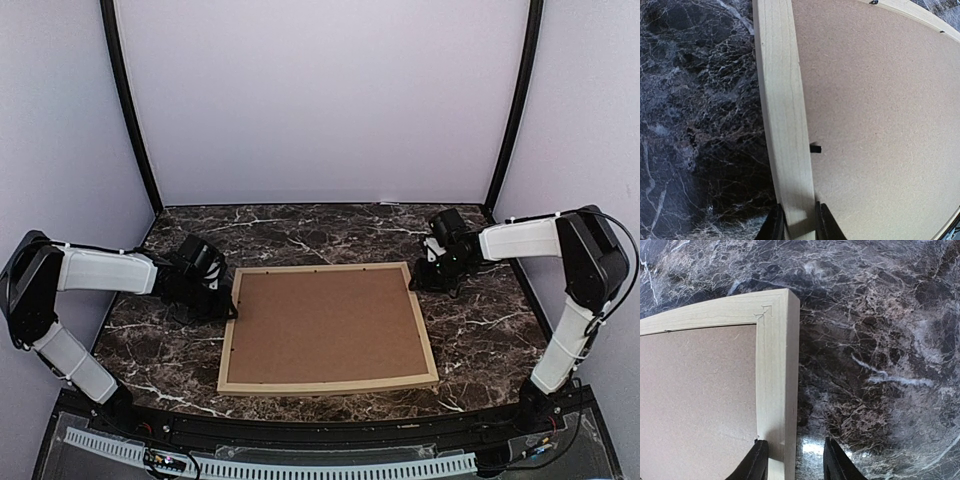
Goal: Put the photo into the frame
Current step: Press the fastener onto the backboard.
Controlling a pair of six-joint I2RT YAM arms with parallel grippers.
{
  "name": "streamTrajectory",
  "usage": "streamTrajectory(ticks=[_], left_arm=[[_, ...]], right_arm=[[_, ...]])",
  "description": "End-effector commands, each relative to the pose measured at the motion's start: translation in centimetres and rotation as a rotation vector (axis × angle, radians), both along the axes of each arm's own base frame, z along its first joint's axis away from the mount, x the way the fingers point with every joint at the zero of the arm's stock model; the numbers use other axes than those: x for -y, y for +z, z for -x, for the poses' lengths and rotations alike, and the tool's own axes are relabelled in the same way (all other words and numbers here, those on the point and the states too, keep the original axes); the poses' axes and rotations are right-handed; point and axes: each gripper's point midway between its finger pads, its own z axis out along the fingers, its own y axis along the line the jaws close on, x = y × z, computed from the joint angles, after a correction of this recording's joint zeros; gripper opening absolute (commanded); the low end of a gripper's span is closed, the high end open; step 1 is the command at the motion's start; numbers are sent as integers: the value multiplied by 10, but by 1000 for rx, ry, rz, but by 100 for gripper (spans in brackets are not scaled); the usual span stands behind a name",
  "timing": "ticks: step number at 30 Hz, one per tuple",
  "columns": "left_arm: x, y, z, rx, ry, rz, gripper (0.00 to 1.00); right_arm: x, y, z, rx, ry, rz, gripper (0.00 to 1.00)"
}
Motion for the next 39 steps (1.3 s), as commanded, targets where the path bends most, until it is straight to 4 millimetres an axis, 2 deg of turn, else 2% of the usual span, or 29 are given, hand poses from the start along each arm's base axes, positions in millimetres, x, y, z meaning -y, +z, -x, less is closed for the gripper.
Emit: streamTrajectory(ticks=[1,22,26,29,33,39], left_arm=[[3,-14,9,-42,-40,2,9],[5,-15,11,-48,-43,3,8],[6,-15,12,-48,-41,6,8],[7,-16,11,-52,-40,7,8],[8,-16,11,-55,-37,7,8],[7,-16,9,-53,-27,5,8]], right_arm=[[-13,-9,4,-20,38,-12,37],[-40,-31,26,-70,76,-28,35],[-44,-30,25,-66,83,-33,35],[-51,-20,21,-51,101,-56,36],[-60,5,13,-15,123,-98,40],[-51,48,5,60,103,-150,45]])
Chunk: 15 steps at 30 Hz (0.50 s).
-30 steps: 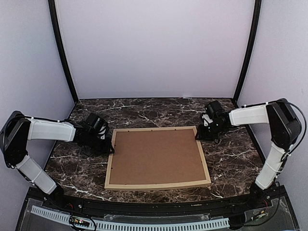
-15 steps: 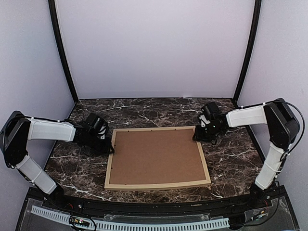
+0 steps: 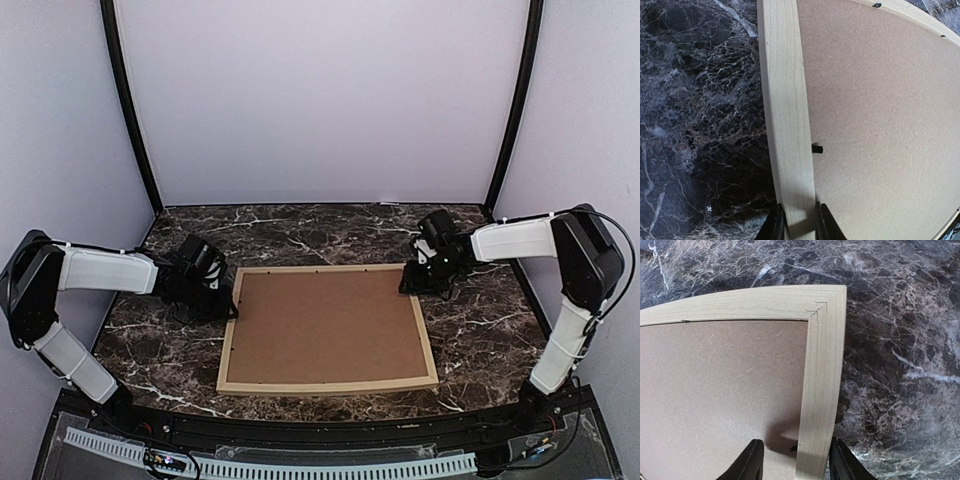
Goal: Put the photo into the frame
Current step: Press the fastener onto the backboard.
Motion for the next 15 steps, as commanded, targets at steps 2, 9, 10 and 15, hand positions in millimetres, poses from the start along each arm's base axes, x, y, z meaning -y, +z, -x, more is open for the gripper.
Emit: streamTrajectory(ticks=[2,9,10,15], left_arm=[[7,-15,9,-50,-33,0,7],[7,-14,7,-43,-32,0,7],[7,-14,7,-42,-32,-1,7],[6,-15,9,-44,-34,-4,7]], right_arm=[[-19,56,2,68,54,-144,46],[3,54,11,73,10,-104,48],[7,52,11,72,0,-89,47],[20,39,5,62,-39,-20,46]])
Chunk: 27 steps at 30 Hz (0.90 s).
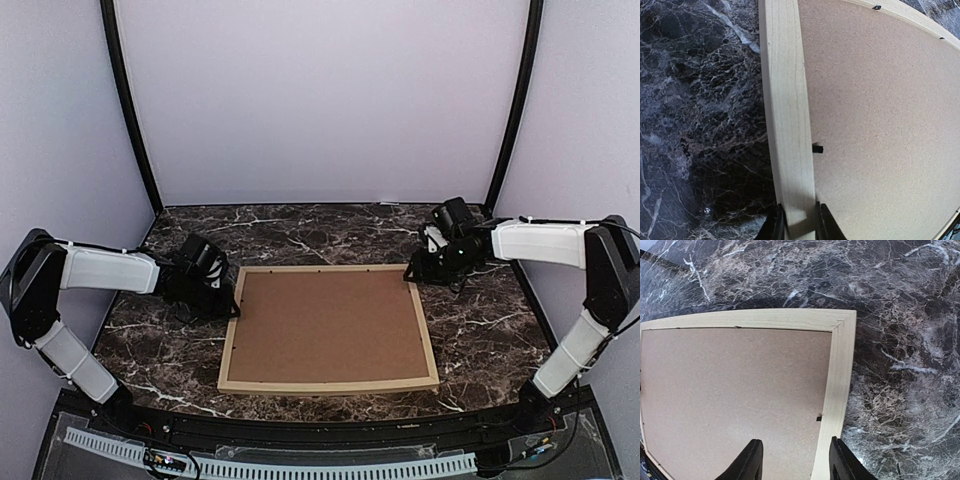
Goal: Put the photo into the frame
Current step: Press the fastener onto the backboard.
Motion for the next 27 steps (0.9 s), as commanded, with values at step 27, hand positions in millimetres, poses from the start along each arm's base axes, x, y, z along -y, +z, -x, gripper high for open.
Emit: streamTrajectory(ticks=[27], left_arm=[[1,-16,14,-57,-37,-16,6]], right_arm=[[19,-50,-13,-67,-38,132,42]])
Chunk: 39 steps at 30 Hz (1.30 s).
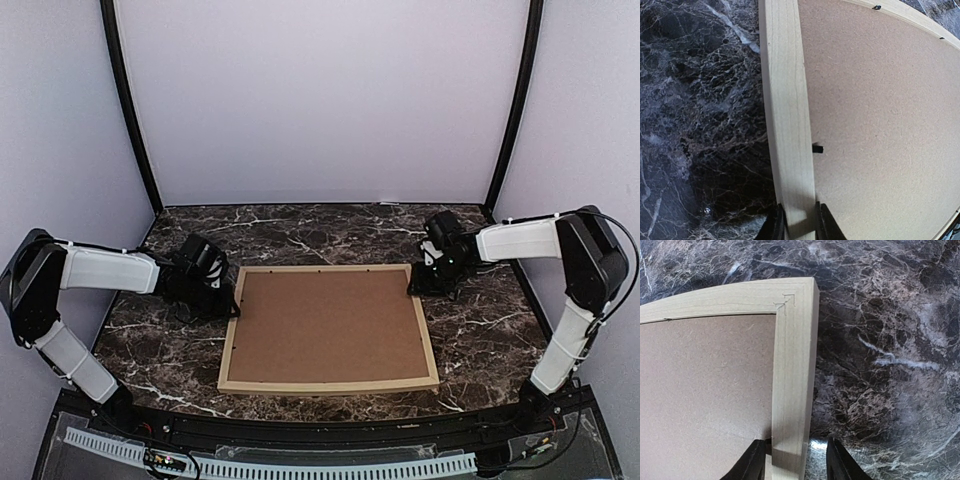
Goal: Put the photo into the frame
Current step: Press the fastener onto the backboard.
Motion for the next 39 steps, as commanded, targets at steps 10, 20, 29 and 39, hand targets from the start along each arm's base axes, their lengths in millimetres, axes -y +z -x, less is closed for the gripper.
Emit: streamTrajectory(ticks=[10,20,29,39], left_arm=[[0,-19,15,-61,-35,-21,6],[0,-19,14,-61,-34,-24,6],[0,-19,14,-60,-34,-24,6],[0,-19,14,-63,-35,-24,6]], right_arm=[[-8,27,-11,45,-3,-144,42],[1,10,-11,19,-16,-95,42],[2,-5,-7,-9,-13,-87,41],[6,-17,-2,-26,-16,-58,40]])
